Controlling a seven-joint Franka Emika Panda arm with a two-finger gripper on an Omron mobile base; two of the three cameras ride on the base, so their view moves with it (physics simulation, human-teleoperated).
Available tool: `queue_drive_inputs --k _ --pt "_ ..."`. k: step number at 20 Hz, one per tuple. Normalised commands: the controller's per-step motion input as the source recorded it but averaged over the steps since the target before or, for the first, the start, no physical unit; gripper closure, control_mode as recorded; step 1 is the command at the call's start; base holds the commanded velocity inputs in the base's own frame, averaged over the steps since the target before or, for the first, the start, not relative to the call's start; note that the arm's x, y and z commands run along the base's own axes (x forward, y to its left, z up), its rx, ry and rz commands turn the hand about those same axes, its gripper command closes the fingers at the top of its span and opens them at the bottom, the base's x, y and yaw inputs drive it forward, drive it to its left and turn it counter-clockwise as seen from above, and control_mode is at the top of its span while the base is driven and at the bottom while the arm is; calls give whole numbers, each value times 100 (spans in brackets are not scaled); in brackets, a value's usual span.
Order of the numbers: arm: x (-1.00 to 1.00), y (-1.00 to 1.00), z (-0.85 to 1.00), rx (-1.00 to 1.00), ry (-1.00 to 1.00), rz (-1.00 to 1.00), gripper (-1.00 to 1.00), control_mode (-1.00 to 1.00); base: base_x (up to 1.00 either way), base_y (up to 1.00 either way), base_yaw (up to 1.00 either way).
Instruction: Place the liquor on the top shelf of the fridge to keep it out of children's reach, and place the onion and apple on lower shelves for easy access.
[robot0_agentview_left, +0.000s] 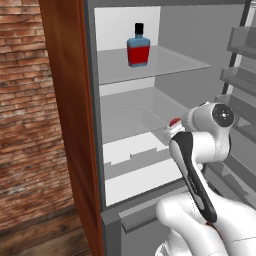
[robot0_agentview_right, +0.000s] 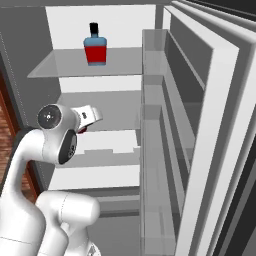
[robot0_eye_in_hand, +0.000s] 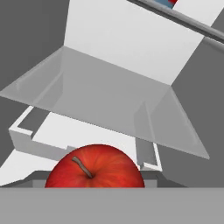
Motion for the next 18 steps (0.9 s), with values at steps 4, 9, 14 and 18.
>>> queue_drive_inputs --k 4,9,14,18 --pt "41 0 0 1 4 0 100 -100 0 0 0" --pt "40 0 0 0 7 0 100 -100 0 0 0" --pt "43 1 0 0 10 0 100 -100 0 0 0" --pt "40 0 -1 0 9 0 100 -100 0 0 0"
